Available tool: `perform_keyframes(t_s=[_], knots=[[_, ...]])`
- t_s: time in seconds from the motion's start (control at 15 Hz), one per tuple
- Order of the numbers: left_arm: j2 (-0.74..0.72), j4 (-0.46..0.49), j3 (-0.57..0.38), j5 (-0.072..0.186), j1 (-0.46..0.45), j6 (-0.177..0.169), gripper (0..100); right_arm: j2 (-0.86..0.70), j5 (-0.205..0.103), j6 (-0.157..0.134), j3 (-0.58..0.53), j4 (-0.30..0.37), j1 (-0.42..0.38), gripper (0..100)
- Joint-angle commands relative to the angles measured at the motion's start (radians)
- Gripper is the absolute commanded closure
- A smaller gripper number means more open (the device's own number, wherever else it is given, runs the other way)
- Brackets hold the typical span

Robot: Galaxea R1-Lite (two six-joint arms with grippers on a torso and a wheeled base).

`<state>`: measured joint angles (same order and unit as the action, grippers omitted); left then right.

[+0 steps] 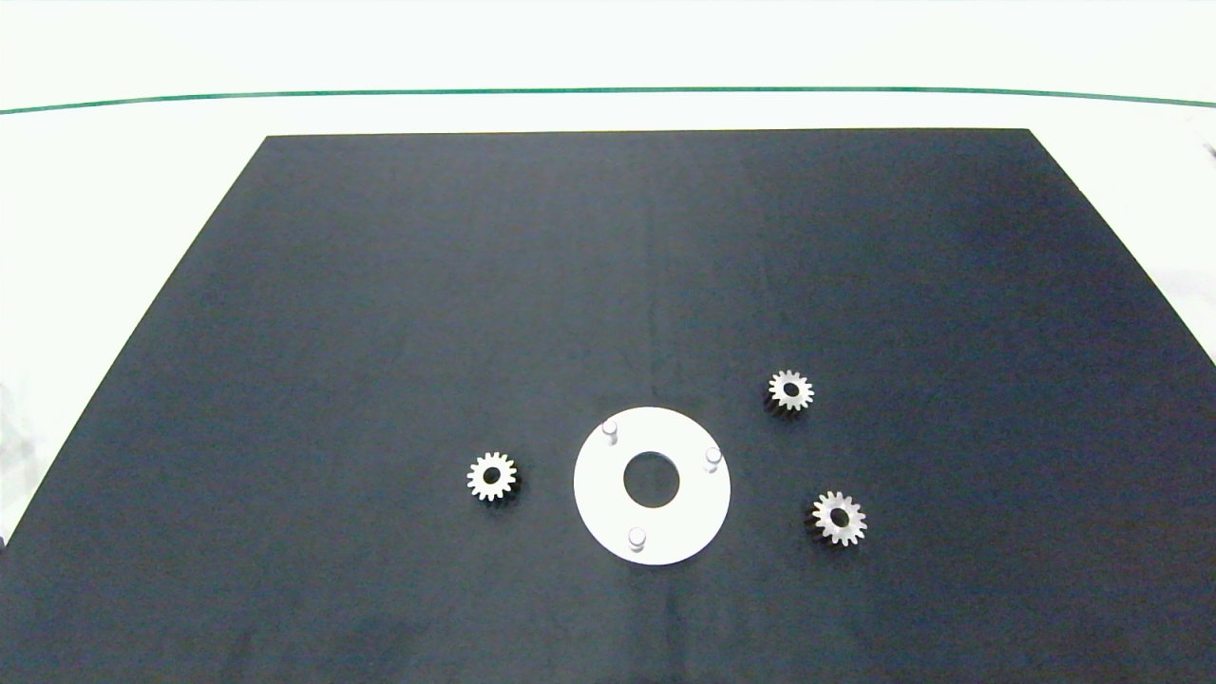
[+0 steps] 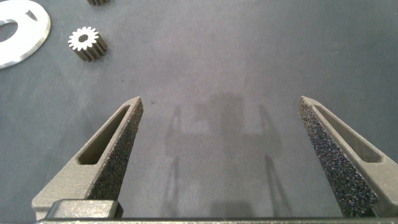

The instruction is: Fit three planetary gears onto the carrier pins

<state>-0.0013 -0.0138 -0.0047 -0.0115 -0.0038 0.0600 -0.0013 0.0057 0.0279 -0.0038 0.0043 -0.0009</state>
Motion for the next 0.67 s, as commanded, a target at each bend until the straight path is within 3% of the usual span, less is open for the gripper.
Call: perform_keyframes(t_s=[0.07,0.27,0.67], knots=[[0.001,0.028,0.003,-0.002,-0.001,-0.02,0,0.001,0.0,0.001,-0.001,0.0,0.001,0],[0.001,0.029,0.003,-0.002,0.001,-0.04,0,0.001,0.0,0.001,-0.001,-0.001,0.001,0],[0.001,0.031,0.003,-0.007,0.001,-0.04,0,0.001,0.0,0.001,-0.001,0.0,0.001,0]])
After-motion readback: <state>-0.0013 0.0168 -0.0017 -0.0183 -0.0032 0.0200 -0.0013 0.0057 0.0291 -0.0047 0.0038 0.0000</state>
